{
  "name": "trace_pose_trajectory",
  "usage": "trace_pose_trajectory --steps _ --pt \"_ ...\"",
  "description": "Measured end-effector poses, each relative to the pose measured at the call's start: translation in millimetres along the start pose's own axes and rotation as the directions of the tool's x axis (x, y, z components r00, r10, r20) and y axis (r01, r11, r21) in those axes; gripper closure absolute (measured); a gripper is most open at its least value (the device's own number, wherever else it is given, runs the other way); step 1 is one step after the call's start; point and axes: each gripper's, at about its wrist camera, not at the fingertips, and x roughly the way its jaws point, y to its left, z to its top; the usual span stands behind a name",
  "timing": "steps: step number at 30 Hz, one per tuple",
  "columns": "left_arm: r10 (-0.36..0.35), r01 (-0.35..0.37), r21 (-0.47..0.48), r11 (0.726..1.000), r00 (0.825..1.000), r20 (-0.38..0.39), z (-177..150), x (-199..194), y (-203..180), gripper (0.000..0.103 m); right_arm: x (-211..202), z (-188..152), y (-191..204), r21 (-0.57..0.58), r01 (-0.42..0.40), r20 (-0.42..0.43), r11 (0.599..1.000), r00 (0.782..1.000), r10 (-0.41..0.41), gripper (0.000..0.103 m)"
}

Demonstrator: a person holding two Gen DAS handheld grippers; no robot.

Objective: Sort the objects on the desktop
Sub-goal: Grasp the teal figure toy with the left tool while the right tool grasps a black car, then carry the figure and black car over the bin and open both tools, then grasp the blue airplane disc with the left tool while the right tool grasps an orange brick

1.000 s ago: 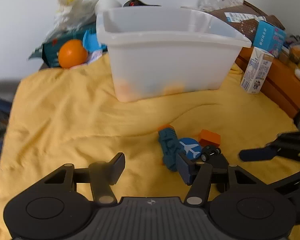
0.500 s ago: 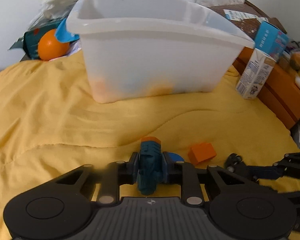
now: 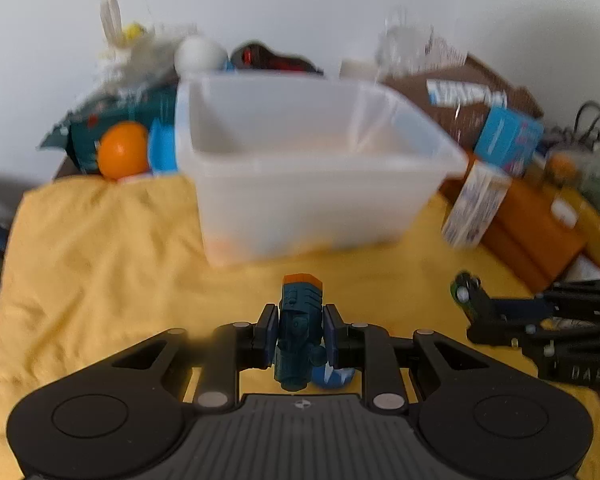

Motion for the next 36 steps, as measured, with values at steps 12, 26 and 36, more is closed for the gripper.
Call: trace_pose_trajectory --steps 12,26,36 --pt "0.005 -0.004 -0.026 1.000 0.999 0.043 121 -22 13 0.076 -44 142 -12 -0.050 -0.034 0.174 0.998 0.984 0.042 0.070" --pt "0.006 -0.008 -0.035 0.999 0.998 -0.056 191 24 10 0.076 7 226 -42 0.023 0.006 -0.031 1.000 1.000 -0.005 0.070" --pt "0.062 -0.061 -0.041 0.997 0.998 0.029 172 19 15 0.030 22 219 -47 -0.002 0.044 -0.011 0.999 0.999 -0.044 0.043"
